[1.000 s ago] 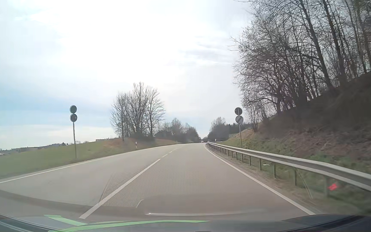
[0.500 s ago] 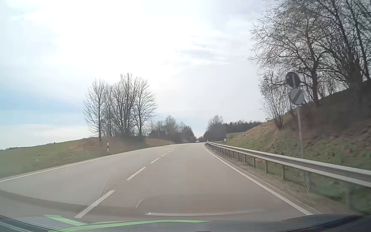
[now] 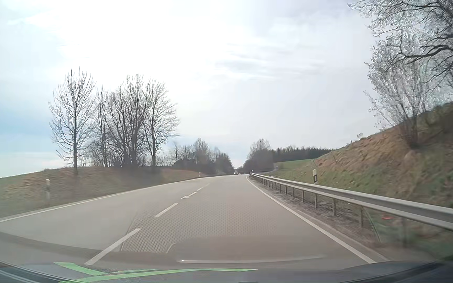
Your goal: Follow the waypoints while adhering to traffic rules and regulations
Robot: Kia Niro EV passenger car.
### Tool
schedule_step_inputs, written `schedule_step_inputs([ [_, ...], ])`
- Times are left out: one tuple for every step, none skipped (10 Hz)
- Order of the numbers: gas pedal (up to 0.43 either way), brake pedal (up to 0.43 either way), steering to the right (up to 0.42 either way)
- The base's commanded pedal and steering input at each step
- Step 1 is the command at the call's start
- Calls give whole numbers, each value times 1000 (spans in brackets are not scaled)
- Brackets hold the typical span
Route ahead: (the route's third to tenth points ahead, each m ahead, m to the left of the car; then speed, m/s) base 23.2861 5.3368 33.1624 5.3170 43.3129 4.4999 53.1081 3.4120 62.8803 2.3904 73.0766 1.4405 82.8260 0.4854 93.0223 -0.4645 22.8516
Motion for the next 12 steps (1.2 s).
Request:
schedule_step_inputs([
  [331,0,8],
  [331,0,7],
  [331,0,8],
  [331,0,7],
  [331,0,7],
  [331,0,7],
  [331,0,6],
  [331,0,6],
  [331,0,5],
  [331,0,5],
  [331,0,5],
  [331,0,5],
])
